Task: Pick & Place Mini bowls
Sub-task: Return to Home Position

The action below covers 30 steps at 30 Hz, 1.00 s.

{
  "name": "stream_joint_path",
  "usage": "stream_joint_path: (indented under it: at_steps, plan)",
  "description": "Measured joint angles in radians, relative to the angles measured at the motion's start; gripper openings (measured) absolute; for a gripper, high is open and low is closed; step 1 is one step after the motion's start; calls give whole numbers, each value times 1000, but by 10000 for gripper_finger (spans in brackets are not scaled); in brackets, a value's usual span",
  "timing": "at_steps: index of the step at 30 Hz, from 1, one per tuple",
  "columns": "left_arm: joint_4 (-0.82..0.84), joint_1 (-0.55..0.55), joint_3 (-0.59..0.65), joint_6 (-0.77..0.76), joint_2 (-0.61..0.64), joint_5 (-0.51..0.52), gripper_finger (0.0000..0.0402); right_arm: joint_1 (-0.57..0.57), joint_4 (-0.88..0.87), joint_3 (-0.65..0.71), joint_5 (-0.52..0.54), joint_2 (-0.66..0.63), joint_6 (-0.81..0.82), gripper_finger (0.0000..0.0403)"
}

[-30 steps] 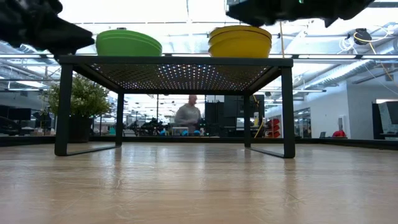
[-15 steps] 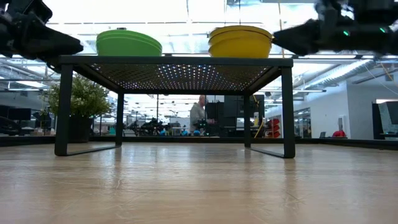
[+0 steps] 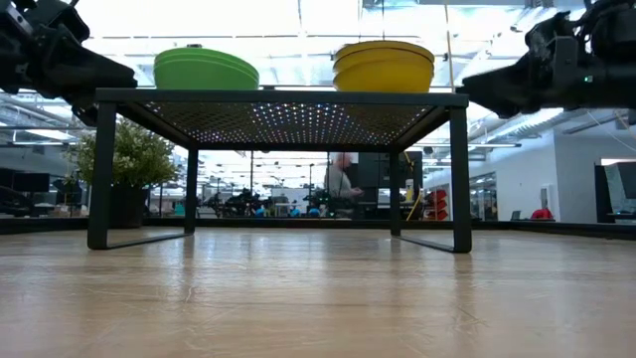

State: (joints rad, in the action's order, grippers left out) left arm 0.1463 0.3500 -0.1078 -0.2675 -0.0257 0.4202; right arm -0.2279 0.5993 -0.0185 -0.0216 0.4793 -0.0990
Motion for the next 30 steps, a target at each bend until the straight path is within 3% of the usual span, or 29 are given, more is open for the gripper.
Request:
stream_joint_path:
  at_steps: [5, 30]
  plan:
    - [-1, 0, 0, 0, 0, 0, 74, 0, -74, 1, -5, 10, 0, 215]
    - [-1, 0, 0, 0, 0, -2, 74, 0, -77, 4, -6, 11, 8, 215]
